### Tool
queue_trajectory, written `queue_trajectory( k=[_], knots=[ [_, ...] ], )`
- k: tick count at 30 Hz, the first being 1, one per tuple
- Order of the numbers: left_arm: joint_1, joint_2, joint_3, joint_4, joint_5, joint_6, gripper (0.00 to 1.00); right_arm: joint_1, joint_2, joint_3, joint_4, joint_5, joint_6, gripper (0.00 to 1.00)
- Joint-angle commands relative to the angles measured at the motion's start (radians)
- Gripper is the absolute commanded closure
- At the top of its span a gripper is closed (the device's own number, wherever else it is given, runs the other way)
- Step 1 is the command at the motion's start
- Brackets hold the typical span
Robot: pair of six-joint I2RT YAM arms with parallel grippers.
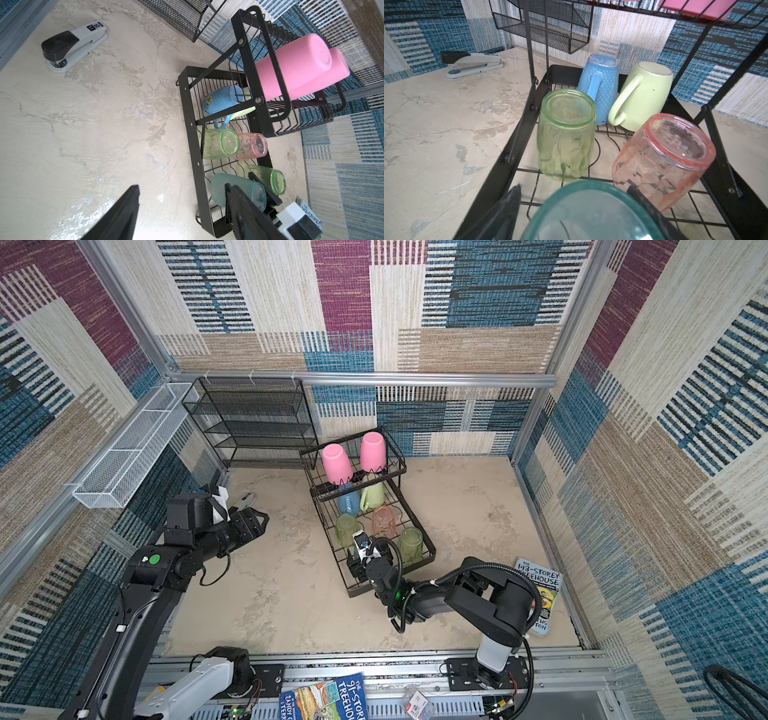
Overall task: Load cups into a dish rack
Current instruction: Place the cup upside down at the dish rack, then reset both arms
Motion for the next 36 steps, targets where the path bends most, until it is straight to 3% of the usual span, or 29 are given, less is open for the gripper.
queue_trajectory(
  k=[1, 6, 12, 17, 20, 23, 28, 32, 36],
  knots=[
    [0.004, -0.003, -0.004, 0.02, -0.019, 0.001, 0.28, 0.002, 0.007, 0.0, 0.046, -0.01, 0.008, 0.17],
    [0.008, -0.019, -0.008, 0.023, -0.033, 0.002, 0.27, 0.003, -0.021, -0.007, 0.039, -0.019, 0.012, 0.09],
    [0.01, -0.032, -0.009, 0.028, -0.054, 0.017, 0.15, 0.004, -0.145, -0.008, -0.01, -0.055, -0.003, 0.0],
    [0.01, -0.063, -0.025, 0.07, -0.076, 0.048, 0.0, 0.007, -0.358, -0.016, -0.113, -0.094, -0.03, 0.0],
    [0.01, -0.066, -0.029, 0.091, -0.13, 0.088, 0.01, -0.011, -0.538, -0.01, -0.204, -0.065, -0.064, 0.0],
    [0.013, -0.058, -0.043, 0.131, -0.192, 0.096, 0.0, -0.145, -0.718, -0.001, -0.325, -0.077, -0.029, 0.0],
    [0.025, -0.038, -0.147, 0.318, -0.398, 0.128, 0.01, -0.498, -0.921, -0.106, -0.323, -0.101, 0.041, 0.0],
    [0.054, 0.011, -0.266, 0.503, -0.484, 0.134, 0.01, -0.744, -0.888, -0.175, -0.3, -0.185, 0.116, 0.0],
    [0.08, 0.059, -0.364, 0.651, -0.472, 0.162, 0.0, -0.86, -0.77, -0.241, -0.209, -0.22, 0.123, 0.0]
  ],
)
